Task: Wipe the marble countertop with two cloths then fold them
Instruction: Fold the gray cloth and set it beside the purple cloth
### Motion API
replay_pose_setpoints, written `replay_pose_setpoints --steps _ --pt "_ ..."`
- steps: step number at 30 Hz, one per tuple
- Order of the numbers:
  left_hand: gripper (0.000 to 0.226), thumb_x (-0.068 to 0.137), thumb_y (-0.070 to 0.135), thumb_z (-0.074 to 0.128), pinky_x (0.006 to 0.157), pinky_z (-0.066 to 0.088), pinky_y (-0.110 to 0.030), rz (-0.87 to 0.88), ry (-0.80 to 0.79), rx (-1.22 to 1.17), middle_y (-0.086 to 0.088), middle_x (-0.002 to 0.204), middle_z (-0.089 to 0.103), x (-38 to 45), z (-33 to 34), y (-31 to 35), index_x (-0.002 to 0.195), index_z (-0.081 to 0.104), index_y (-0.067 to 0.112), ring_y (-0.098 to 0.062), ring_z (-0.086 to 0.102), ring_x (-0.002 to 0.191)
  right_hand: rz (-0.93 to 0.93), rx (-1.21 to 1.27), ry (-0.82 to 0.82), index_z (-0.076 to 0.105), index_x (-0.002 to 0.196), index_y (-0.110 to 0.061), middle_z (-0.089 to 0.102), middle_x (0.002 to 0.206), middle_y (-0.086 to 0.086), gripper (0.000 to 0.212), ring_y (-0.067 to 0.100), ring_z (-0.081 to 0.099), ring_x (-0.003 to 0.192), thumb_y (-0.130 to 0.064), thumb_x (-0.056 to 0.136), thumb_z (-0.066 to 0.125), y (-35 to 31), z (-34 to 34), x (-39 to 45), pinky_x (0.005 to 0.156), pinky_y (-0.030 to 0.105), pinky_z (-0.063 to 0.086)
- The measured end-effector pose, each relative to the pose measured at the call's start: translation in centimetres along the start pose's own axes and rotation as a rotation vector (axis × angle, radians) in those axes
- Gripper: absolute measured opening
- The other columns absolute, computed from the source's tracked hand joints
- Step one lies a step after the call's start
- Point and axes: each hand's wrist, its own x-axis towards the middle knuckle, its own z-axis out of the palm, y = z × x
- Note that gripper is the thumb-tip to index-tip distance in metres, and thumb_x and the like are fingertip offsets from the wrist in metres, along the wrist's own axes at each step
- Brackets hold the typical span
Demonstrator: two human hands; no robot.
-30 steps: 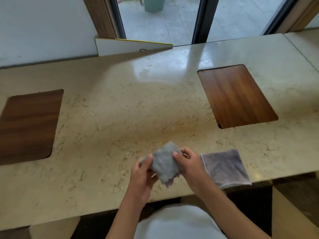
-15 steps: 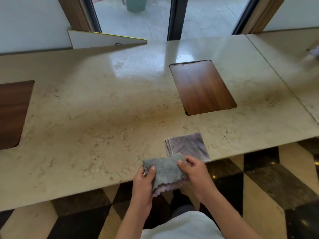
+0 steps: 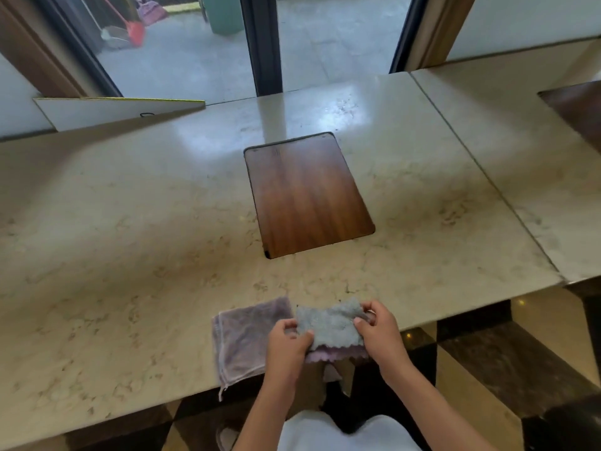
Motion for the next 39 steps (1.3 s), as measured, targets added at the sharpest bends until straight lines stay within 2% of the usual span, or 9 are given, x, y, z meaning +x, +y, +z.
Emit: replay_pose_setpoints --steps 6,12,20,27,31,33,35,37,39 --pt "0.031 0.090 0.014 0.068 0.071 0.063 -0.039 0.062 0.155 0.236 -0.007 0.096 0.072 2.4 4.3 0.3 0.115 0.050 0.021 -0.020 0.073 0.079 -0.076 -0.194 0.004 0.058 0.104 -0.018 0.068 0.102 0.000 0.017 0.012 0.067 0.094 -0.002 0.097 0.056 -1.0 -1.1 4.9 0.064 0.015 0.050" --pt "0.037 0.091 0.016 0.065 0.070 0.052 -0.028 0.126 0.252 0.359 -0.006 0.105 0.067 2.0 5.4 -0.3 0.122 0.045 0.017 -0.022 0.068 0.091 -0.066 -0.451 0.148 0.055 0.094 -0.021 0.062 0.090 -0.004 0.010 0.015 0.063 0.083 -0.026 0.099 0.062 -0.4 -0.9 5.5 0.072 0.037 0.058" --pt "0.030 0.092 0.009 0.065 0.054 0.050 -0.031 0.196 0.304 0.492 0.000 0.080 0.057 0.8 5.6 -1.7 0.104 0.039 0.019 -0.012 0.057 0.066 -0.039 -0.546 0.099 0.048 0.084 -0.016 0.059 0.082 0.001 0.022 0.019 0.059 0.073 -0.017 0.096 0.066 2.0 -2.6 3.8 0.061 0.038 0.051" --pt "0.027 0.093 0.021 0.068 0.058 0.054 -0.038 0.285 0.361 0.633 -0.003 0.085 0.059 0.5 5.6 -2.4 0.101 0.043 0.017 -0.020 0.059 0.071 -0.028 -0.702 0.062 0.047 0.087 -0.017 0.059 0.083 0.001 0.027 0.022 0.059 0.075 -0.035 0.097 0.065 2.2 -3.8 3.7 0.060 0.037 0.045" --pt "0.028 0.082 0.011 0.075 0.060 0.051 -0.027 0.631 0.422 0.903 -0.002 0.095 0.060 0.8 6.4 -2.7 0.107 0.062 0.014 -0.018 0.056 0.080 -0.390 -0.807 0.159 0.050 0.092 -0.019 0.055 0.084 -0.003 0.014 0.020 0.054 0.076 -0.019 0.097 0.063 1.7 -3.6 3.5 0.062 0.029 0.041" --pt "0.039 0.080 0.013 0.076 0.079 0.057 -0.034 0.838 0.360 1.065 -0.008 0.115 0.065 1.6 7.0 -3.1 0.117 0.064 0.013 -0.026 0.064 0.103 -0.644 -0.845 0.122 0.061 0.105 -0.014 0.063 0.095 0.001 0.019 0.024 0.062 0.086 -0.006 0.090 0.068 1.8 -3.0 3.7 0.071 0.030 0.050" --pt "0.054 0.089 0.029 0.066 0.106 0.048 -0.045 0.859 0.268 1.211 -0.014 0.143 0.055 2.7 7.1 -3.6 0.139 0.054 0.015 -0.031 0.053 0.135 -0.800 -0.985 0.001 0.059 0.128 -0.010 0.067 0.126 0.010 0.041 0.033 0.064 0.118 -0.015 0.088 0.068 2.9 -2.6 4.7 0.096 0.041 0.053" --pt "0.062 0.097 0.044 0.046 0.117 0.030 -0.050 0.798 0.228 1.278 -0.013 0.160 0.037 3.5 6.4 -4.3 0.154 0.037 0.018 -0.032 0.035 0.149 -0.853 -1.169 -0.107 0.040 0.150 -0.013 0.048 0.155 0.010 0.057 0.033 0.043 0.144 -0.035 0.098 0.045 4.3 -3.1 5.7 0.116 0.050 0.032" --pt "0.067 0.101 0.053 0.034 0.117 0.019 -0.052 0.769 0.203 1.330 -0.012 0.166 0.024 3.8 5.5 -5.1 0.159 0.027 0.020 -0.031 0.024 0.153 -0.814 -1.268 -0.147 0.025 0.158 -0.018 0.032 0.165 0.006 0.063 0.032 0.029 0.151 -0.047 0.102 0.028 5.3 -4.0 6.4 0.116 0.054 0.019"
